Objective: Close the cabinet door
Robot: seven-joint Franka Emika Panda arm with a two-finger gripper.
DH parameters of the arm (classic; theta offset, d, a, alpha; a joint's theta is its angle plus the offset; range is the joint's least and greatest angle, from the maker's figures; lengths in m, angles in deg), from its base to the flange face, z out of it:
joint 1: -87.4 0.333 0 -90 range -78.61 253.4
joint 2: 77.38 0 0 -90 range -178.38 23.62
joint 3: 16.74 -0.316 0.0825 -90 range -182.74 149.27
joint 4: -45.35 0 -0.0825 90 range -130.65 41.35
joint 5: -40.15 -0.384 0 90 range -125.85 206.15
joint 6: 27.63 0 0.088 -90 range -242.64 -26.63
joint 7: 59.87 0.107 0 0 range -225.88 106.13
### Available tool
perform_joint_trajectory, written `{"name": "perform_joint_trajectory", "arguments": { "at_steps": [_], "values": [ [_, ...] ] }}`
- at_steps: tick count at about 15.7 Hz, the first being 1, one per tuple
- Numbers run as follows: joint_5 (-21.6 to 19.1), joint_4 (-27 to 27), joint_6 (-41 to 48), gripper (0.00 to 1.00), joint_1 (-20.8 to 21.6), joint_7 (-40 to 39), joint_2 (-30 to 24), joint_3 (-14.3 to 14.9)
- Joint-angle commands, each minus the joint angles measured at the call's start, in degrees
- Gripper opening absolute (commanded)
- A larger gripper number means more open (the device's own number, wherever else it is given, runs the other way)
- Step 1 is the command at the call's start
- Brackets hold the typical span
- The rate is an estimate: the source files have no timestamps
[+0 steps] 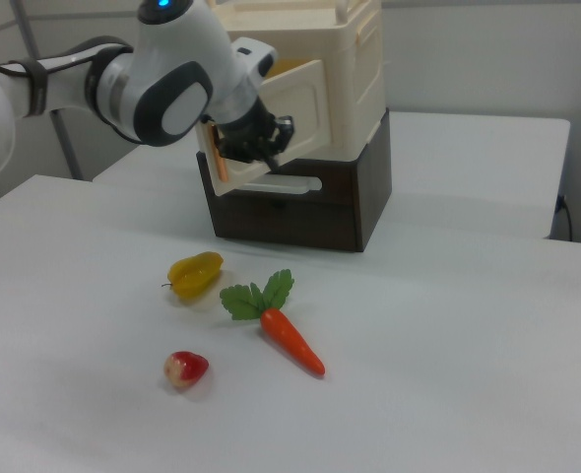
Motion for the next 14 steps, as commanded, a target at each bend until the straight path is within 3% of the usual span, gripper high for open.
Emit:
{"name": "perform_joint_trajectory", "arguments": {
  "at_steps": [1, 9, 14],
  "values": [
    [-2.1, -0.1, -1.3, 0.0, 1.6, 3.3, 0.2, -0.9],
    [-2.3, 0.8, -22.6, 0.0, 2.9, 17.2, 7.0, -7.3],
    [-2.1, 5.8, -24.5, 0.0, 3.1, 23.9, 11.5, -9.2]
  ]
}}
